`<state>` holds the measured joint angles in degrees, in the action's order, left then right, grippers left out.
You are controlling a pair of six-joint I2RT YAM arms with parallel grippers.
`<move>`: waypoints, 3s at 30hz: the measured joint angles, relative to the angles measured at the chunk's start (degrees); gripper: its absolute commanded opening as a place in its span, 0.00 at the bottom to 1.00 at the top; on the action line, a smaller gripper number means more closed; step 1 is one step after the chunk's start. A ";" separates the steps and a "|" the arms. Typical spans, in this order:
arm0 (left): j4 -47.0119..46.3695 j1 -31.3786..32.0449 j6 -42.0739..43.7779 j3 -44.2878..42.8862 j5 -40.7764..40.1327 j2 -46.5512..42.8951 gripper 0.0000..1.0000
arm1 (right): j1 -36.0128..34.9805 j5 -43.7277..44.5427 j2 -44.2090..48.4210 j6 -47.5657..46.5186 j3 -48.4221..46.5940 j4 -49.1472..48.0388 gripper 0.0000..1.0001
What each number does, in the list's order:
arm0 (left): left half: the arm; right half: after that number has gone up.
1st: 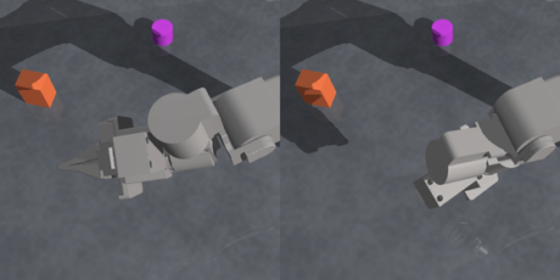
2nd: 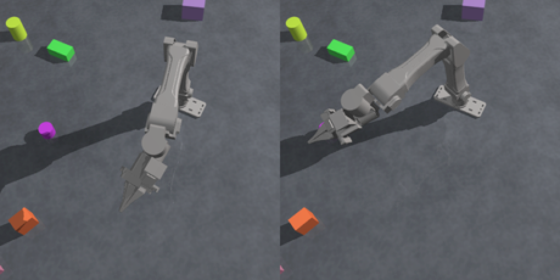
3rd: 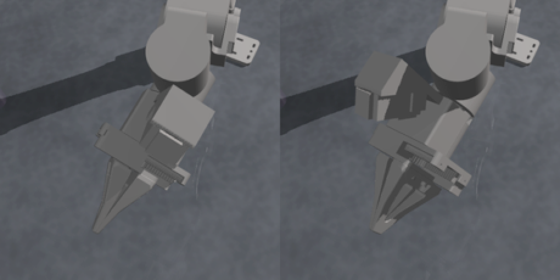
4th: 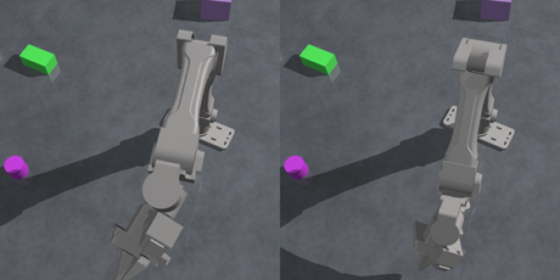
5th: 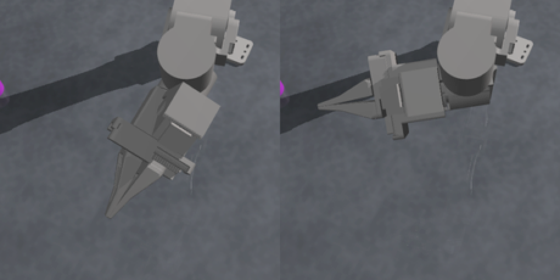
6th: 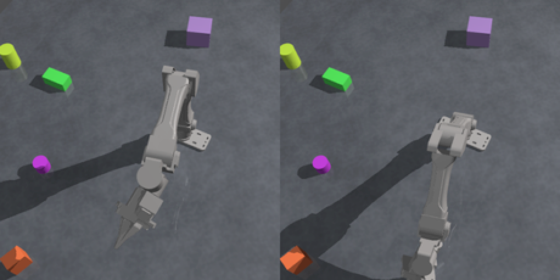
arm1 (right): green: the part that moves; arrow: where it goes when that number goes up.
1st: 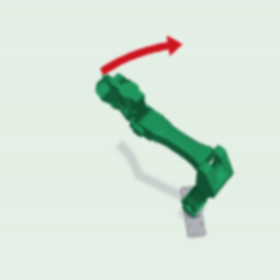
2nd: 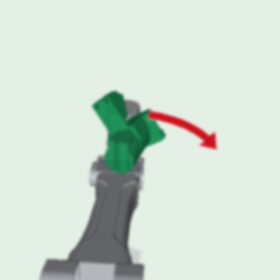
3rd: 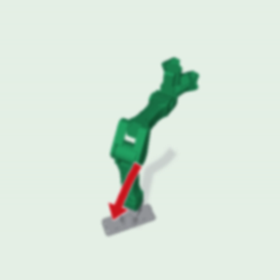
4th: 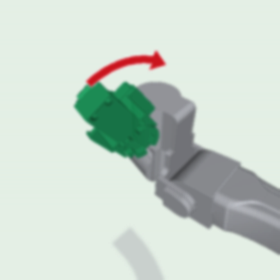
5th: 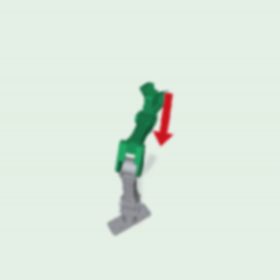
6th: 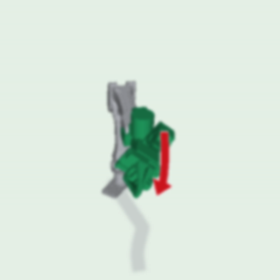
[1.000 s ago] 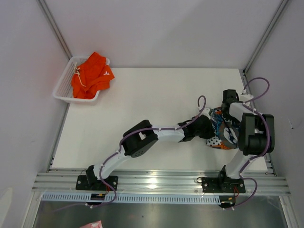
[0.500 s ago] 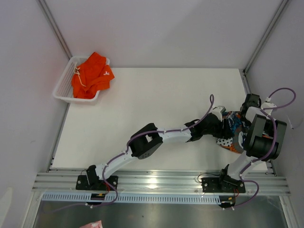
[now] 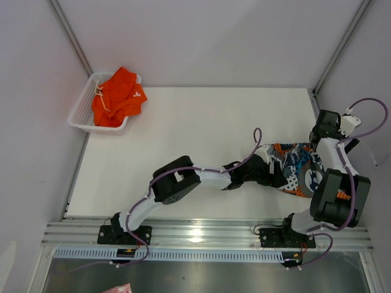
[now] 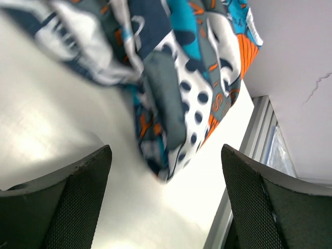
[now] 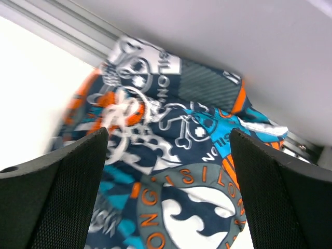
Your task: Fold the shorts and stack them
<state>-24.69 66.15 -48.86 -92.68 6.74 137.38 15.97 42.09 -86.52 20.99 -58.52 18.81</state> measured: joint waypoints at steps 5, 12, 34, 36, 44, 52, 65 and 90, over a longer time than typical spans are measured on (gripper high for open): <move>-0.98 -0.09 -0.70 9.14 -2.91 -6.58 0.87 | 0.09 -10.82 6.01 -0.35 0.00 -0.39 0.97; 0.09 -5.86 -0.52 22.23 -1.33 -21.73 0.88 | -1.29 -37.73 13.31 -0.04 6.91 -7.39 0.97; 38.14 -67.23 8.70 14.84 -5.31 -41.40 0.91 | -32.50 -42.47 10.67 1.01 12.76 -17.86 0.99; 38.69 -69.57 7.74 13.35 -5.31 -39.30 0.91 | -33.51 -41.88 10.27 1.01 12.76 -18.34 0.99; 40.28 -75.28 2.73 8.44 -6.23 -30.12 0.88 | -35.43 -40.13 9.57 1.01 13.46 -20.76 0.99; 42.82 -76.43 -2.54 -4.22 -9.81 -17.22 0.39 | -35.69 -39.23 9.57 1.03 14.60 -21.79 1.00; 42.42 -76.61 -3.67 -4.74 -17.33 -21.99 0.00 | -37.03 -38.42 9.20 1.31 16.52 -23.78 0.99; 14.97 -49.68 20.83 11.32 -17.55 -74.55 0.01 | -37.66 -35.74 16.37 1.46 22.16 -28.98 0.98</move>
<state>-9.72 16.47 -28.03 -81.36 -10.81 62.83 -21.69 6.35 -70.15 22.46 -36.36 -10.17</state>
